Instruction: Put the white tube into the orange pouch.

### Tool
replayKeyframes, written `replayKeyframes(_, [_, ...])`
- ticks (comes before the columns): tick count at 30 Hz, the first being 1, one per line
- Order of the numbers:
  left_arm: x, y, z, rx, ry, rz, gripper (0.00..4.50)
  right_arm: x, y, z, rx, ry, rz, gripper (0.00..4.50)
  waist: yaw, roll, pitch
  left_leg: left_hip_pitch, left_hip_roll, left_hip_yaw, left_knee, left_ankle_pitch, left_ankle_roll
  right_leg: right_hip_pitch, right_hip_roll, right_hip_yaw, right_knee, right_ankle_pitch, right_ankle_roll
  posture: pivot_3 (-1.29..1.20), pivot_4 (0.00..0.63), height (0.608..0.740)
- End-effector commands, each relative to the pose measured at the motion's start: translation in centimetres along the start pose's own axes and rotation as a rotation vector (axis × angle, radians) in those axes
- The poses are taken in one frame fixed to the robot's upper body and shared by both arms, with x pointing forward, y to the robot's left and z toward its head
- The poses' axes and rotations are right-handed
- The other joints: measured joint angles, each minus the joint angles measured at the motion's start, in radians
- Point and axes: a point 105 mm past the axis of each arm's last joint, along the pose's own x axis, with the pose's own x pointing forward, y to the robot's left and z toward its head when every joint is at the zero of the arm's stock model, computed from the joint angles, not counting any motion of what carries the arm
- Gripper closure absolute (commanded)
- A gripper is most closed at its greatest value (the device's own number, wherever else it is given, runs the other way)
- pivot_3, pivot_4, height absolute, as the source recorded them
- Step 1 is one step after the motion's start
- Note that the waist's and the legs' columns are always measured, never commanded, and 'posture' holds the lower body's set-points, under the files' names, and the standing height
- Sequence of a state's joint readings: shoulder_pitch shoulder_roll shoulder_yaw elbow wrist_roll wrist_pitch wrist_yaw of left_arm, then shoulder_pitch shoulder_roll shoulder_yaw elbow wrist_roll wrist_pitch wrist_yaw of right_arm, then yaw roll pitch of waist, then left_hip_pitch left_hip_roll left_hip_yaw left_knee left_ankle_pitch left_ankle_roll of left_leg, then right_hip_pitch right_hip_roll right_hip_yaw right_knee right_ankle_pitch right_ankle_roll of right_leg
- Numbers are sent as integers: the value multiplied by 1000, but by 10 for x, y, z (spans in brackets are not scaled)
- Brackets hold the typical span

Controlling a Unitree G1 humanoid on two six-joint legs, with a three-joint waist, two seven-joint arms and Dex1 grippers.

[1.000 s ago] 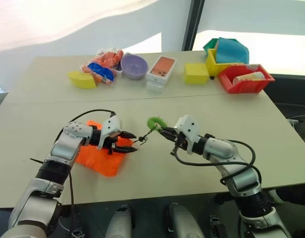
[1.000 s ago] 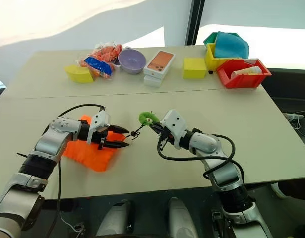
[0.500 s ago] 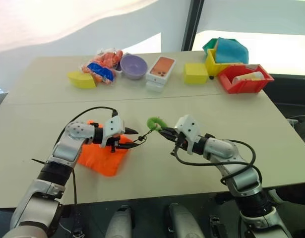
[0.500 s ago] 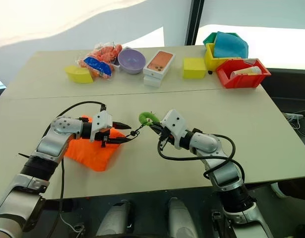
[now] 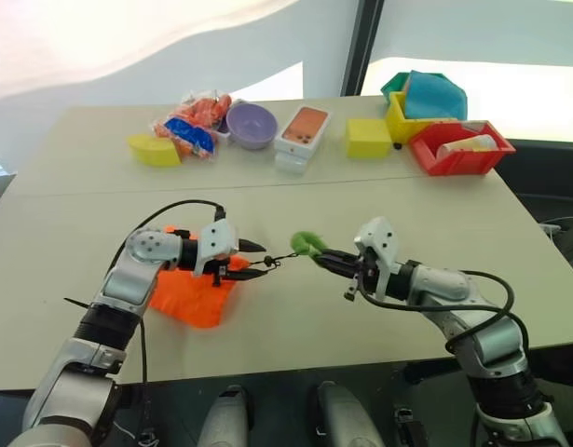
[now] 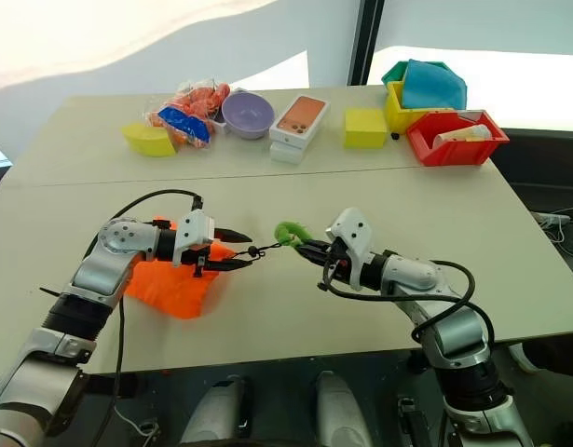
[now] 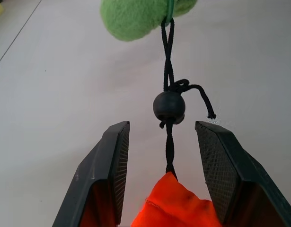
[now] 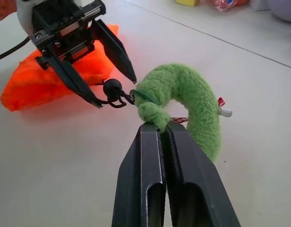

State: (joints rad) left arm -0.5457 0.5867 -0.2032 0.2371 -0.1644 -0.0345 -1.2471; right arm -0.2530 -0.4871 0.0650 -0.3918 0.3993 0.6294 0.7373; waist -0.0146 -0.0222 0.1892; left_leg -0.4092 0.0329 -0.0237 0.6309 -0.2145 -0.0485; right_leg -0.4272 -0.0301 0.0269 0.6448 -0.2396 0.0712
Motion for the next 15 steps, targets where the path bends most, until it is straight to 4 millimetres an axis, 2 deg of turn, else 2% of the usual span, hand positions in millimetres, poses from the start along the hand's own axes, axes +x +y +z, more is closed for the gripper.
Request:
replayKeyframes(1, [1, 0, 11, 74, -34, -1, 2164, -4, 3, 17, 15, -73, 12, 4500, 0, 0, 0, 0, 0, 0, 0, 0, 0, 0, 0, 0, 0, 0, 0, 0, 150, 740])
replayKeyframes(7, [4, 1, 18, 258, -49, 40, 2164, -4, 5, 18, 47, -81, 25, 4500, 1, 0, 0, 0, 0, 0, 0, 0, 0, 0, 0, 0, 0, 0, 0, 0, 150, 740])
replayKeyframes(15, [7, -18, 13, 492, -44, 40, 2164, -5, 3, 18, 48, -81, 16, 4500, 1, 0, 0, 0, 0, 0, 0, 0, 0, 0, 0, 0, 0, 0, 0, 0, 150, 740])
